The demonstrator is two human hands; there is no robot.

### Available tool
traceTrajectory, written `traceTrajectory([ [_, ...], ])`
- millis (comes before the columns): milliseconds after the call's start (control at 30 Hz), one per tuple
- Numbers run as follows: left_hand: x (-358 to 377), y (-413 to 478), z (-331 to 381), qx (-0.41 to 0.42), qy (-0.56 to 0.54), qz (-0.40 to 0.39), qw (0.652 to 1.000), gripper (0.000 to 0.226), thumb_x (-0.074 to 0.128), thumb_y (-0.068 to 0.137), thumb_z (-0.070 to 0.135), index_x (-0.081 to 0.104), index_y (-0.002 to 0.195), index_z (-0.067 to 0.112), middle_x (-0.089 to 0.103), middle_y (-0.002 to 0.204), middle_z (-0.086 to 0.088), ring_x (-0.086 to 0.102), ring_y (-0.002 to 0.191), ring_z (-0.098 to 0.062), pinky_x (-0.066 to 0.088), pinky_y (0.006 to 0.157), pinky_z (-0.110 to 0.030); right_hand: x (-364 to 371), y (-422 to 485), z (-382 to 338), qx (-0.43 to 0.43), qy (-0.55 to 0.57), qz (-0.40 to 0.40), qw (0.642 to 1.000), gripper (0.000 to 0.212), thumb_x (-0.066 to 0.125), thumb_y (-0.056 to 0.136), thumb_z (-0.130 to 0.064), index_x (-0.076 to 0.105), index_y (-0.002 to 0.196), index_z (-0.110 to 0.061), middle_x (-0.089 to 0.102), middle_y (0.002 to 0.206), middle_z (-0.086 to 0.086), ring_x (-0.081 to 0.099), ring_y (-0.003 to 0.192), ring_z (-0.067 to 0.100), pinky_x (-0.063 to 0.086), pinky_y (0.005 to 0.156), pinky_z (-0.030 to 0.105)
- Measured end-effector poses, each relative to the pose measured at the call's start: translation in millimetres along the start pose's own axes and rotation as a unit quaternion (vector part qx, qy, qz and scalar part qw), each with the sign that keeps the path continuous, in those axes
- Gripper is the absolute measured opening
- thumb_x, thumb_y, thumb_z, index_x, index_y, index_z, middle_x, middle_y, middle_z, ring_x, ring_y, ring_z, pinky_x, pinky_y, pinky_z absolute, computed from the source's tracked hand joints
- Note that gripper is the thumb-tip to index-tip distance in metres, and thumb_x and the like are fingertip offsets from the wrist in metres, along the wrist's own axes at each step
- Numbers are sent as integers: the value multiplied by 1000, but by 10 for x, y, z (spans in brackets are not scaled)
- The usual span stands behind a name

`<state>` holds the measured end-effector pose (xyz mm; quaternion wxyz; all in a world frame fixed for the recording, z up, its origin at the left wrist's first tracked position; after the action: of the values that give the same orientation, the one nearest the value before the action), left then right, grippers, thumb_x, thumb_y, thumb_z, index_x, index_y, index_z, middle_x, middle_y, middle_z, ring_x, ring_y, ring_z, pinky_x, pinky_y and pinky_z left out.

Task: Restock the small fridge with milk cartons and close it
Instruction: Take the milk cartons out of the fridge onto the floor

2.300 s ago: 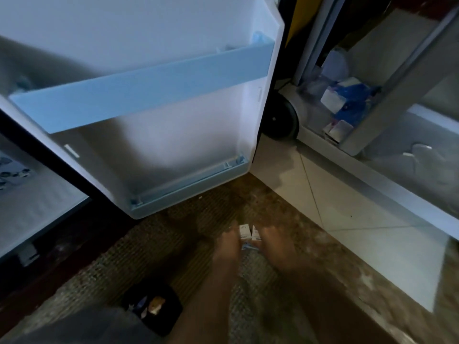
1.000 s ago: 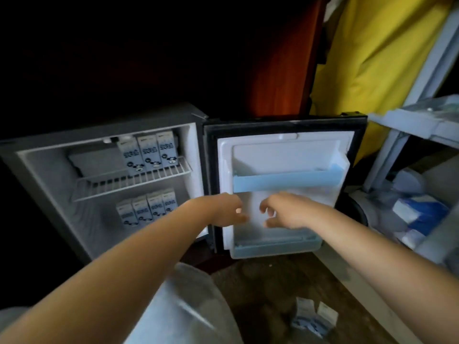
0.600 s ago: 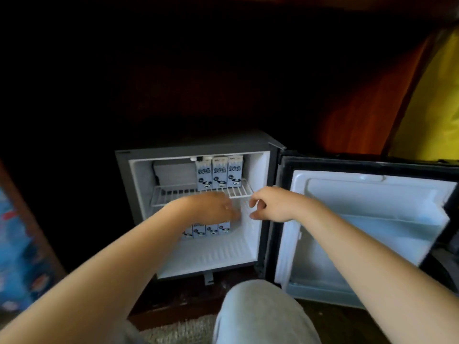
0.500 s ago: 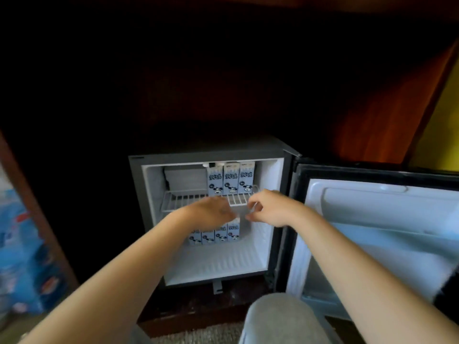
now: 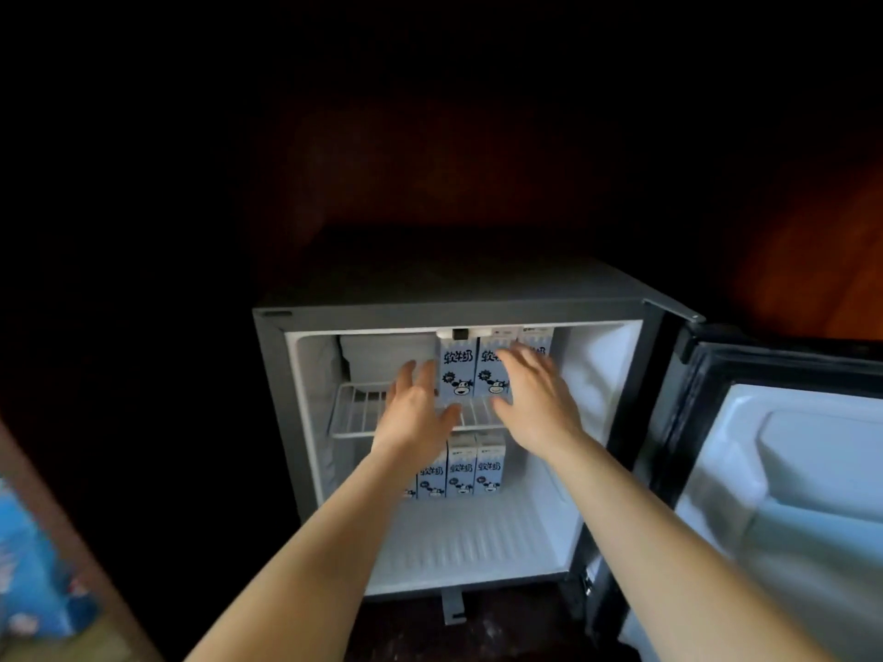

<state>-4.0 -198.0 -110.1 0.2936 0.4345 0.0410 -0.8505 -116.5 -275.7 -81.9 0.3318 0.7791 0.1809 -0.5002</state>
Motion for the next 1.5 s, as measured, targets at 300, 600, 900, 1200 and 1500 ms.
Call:
traceTrajectory([
  [300, 23, 396, 94, 36, 32, 70, 996, 60, 60, 89, 28, 30, 140, 20, 25, 147, -5, 28, 137, -26, 37, 109, -46, 138, 312, 27, -71, -85, 116, 987, 73, 72, 80, -26, 37, 142, -10, 39, 148, 10, 30, 140, 31, 22, 115, 46],
  [600, 57, 392, 134, 64, -38, 82, 994, 65, 61, 89, 20, 23, 141, 16, 32, 143, -7, 37, 132, -28, 44, 102, -44, 62, 273, 24, -81, -69, 197, 975, 65, 86, 61, -28, 59, 118, -10, 60, 113, 15, 56, 108, 36, 47, 92, 46],
  [900, 25, 241, 129, 70, -57, 96, 991, 31, 40, 99, 22, 29, 127, 15, 54, 124, -11, 63, 98, -28, 55, 73, -37, -41, 93, 121, -71, 20, 201, 977, 48, 77, 75, -21, 61, 120, -12, 58, 121, 9, 63, 98, 31, 56, 65, 35],
  [1200, 40, 142, 151, 99, 15, 79, 992, 46, 49, 95, 22, 32, 138, 18, 52, 126, -7, 62, 98, -24, 55, 80, -39, 53, -19, 121, -73, -25, 125, 989, 44, 75, 76, -23, 61, 117, -13, 63, 112, 6, 60, 97, 31, 49, 80, 38],
  [1500, -63, -58, 275, 115, 98, 82, 985, 42, 45, 97, 30, 34, 135, 17, 53, 123, -6, 63, 90, -27, 55, 69, -37, -136, -146, 77, -75, -72, 121, 987, 44, 75, 75, -35, 61, 113, -18, 66, 103, 1, 59, 95, 26, 48, 72, 34],
])
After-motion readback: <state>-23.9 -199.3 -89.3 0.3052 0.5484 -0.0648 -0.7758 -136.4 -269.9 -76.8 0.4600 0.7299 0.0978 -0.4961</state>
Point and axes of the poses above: each hand's wrist, its own y-axis towards the middle knuckle, its own x-axis out of the palm, z = x × y, the point moved 8 cm from there along y, towards the middle knuckle
